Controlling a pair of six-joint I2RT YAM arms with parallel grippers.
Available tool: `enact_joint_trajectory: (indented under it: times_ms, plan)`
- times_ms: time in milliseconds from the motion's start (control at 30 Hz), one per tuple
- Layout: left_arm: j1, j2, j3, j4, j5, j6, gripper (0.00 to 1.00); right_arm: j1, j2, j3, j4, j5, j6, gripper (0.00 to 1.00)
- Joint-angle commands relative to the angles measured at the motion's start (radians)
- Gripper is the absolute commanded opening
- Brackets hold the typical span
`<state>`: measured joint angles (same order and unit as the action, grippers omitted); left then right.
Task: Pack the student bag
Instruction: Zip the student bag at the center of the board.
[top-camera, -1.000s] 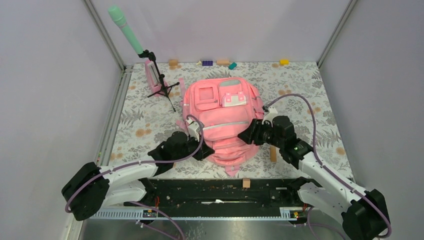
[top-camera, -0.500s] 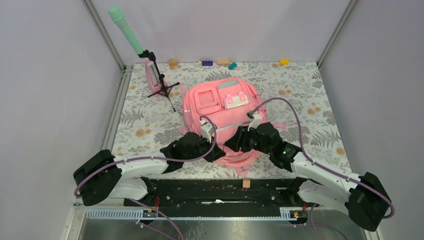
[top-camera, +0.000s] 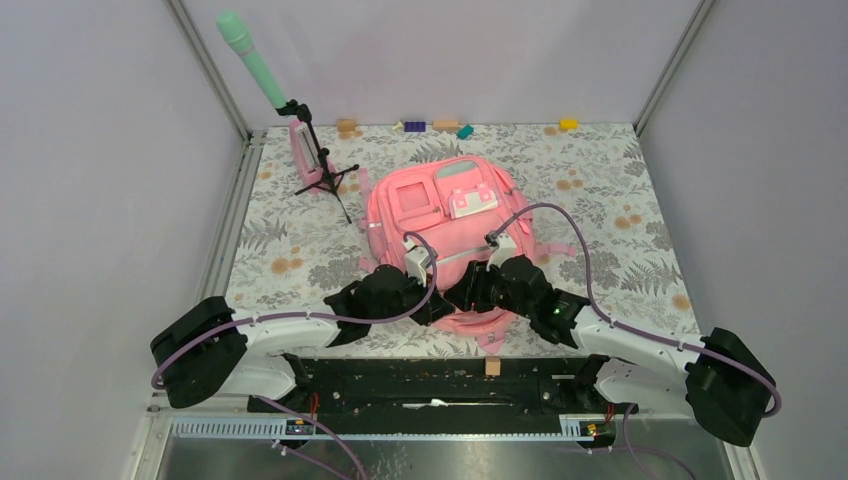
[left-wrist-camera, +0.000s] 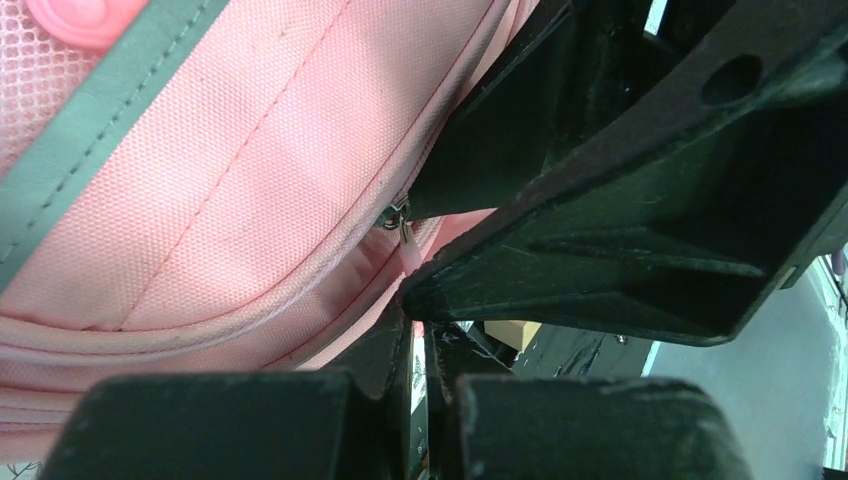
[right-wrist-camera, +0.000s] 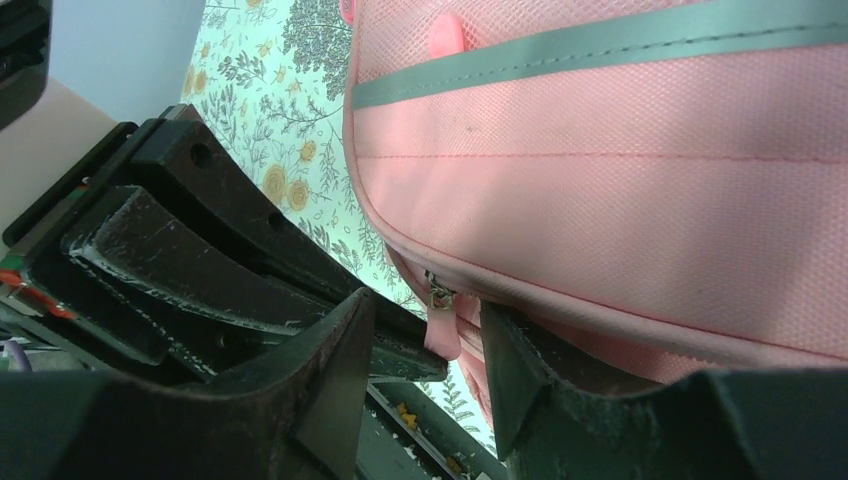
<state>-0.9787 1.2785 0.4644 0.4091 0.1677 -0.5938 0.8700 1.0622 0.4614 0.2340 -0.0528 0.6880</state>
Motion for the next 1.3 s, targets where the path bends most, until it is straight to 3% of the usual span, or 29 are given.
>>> enact_joint_trajectory:
  times_ms: [0, 233, 433, 600, 700, 800, 900, 1067, 1167, 1267]
  plan:
    - [-0.01, -0.01, 0.032, 0.138, -0.022, -0.027, 0.0, 0.034, 0.036, -0.008, 0.041, 0.0, 0.021, 0.5]
    - [-0.014, -0.01, 0.023, 0.16, -0.033, -0.044, 0.0, 0.054, 0.071, 0.004, 0.058, -0.001, 0.031, 0.43]
    - [-0.014, -0.04, 0.012, 0.148, -0.075, -0.065, 0.01, 0.058, 0.08, -0.011, 0.052, 0.027, 0.045, 0.18]
    - [-0.015, -0.118, 0.008, 0.06, -0.126, -0.075, 0.53, 0.058, 0.039, -0.042, 0.05, 0.076, 0.055, 0.0]
    - [-0.014, -0.22, -0.019, -0.037, -0.247, -0.103, 0.59, 0.057, 0.006, -0.054, 0.041, 0.097, 0.061, 0.0]
    - [-0.012, -0.347, -0.059, -0.118, -0.39, -0.157, 0.75, 0.056, -0.013, -0.056, 0.027, 0.105, 0.056, 0.0]
    - [-0.003, -0.422, -0.062, -0.182, -0.443, -0.181, 0.88, 0.057, -0.015, -0.056, 0.025, 0.101, 0.052, 0.0]
    - [0.056, -0.363, 0.013, -0.259, -0.371, -0.25, 0.89, 0.057, -0.006, -0.058, 0.041, 0.085, 0.055, 0.0]
    - [0.086, -0.3, 0.029, -0.27, -0.358, -0.287, 0.81, 0.057, -0.009, -0.06, 0.049, 0.074, 0.062, 0.0]
    - [0.092, -0.29, -0.018, -0.182, -0.373, -0.334, 0.75, 0.057, -0.018, -0.064, 0.055, 0.065, 0.064, 0.0]
